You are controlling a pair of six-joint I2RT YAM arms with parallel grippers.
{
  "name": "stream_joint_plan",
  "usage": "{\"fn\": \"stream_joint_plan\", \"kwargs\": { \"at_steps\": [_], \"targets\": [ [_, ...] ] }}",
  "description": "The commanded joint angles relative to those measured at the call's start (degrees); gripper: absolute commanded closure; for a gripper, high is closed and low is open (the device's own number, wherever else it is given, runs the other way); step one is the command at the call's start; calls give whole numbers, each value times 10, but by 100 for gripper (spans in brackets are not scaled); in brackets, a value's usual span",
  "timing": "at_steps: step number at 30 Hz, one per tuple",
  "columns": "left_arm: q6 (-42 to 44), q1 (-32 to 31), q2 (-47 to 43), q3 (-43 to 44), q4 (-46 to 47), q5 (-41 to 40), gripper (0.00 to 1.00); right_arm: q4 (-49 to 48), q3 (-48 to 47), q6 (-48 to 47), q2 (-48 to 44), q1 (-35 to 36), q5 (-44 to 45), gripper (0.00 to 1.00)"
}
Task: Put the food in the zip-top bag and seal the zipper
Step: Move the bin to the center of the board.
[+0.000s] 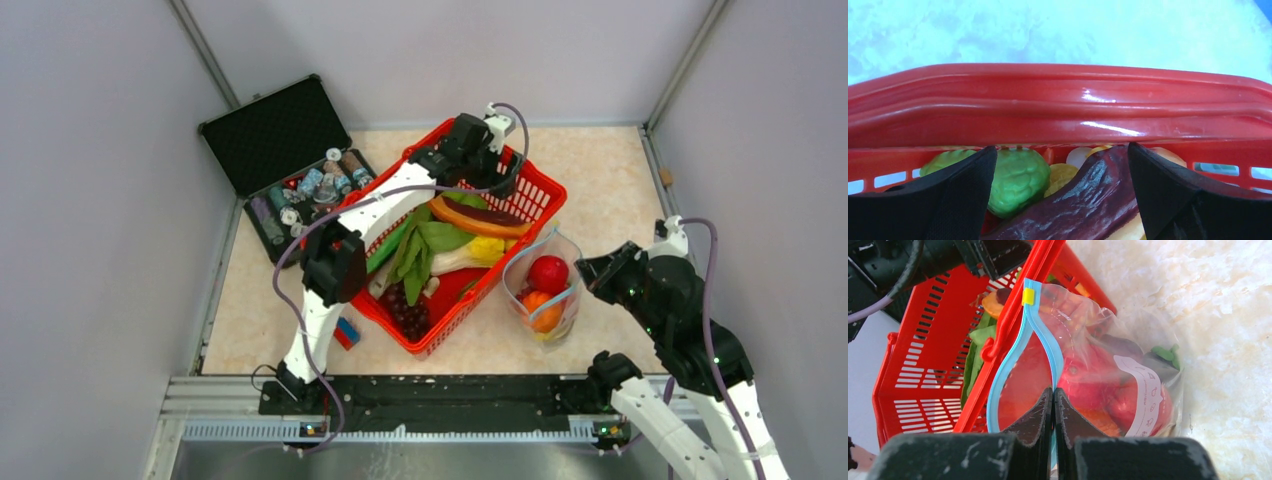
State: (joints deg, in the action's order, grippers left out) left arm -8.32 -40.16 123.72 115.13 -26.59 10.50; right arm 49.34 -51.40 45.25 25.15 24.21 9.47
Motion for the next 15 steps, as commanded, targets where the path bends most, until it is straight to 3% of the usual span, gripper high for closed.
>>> {"fn": "stream_joint_plan", "kwargs": {
  "at_steps": [1,4,6,10,15],
  "targets": [
    [31,0,48,106,89,25,1,-7,-16,2,-4,-1,14,99],
    [41,4,115,207,94,16,1,-7,-18,3,0,-1,10,99],
    [41,10,142,228,132,24,1,-4,-21,4,1,-1,10,99],
    [41,14,159,195,312,38,1,4,-20,4,-1,-1,14,99],
    [26,13,116,141,420,39,1,4,-15,7,-2,-1,9,99]
  ]
}}
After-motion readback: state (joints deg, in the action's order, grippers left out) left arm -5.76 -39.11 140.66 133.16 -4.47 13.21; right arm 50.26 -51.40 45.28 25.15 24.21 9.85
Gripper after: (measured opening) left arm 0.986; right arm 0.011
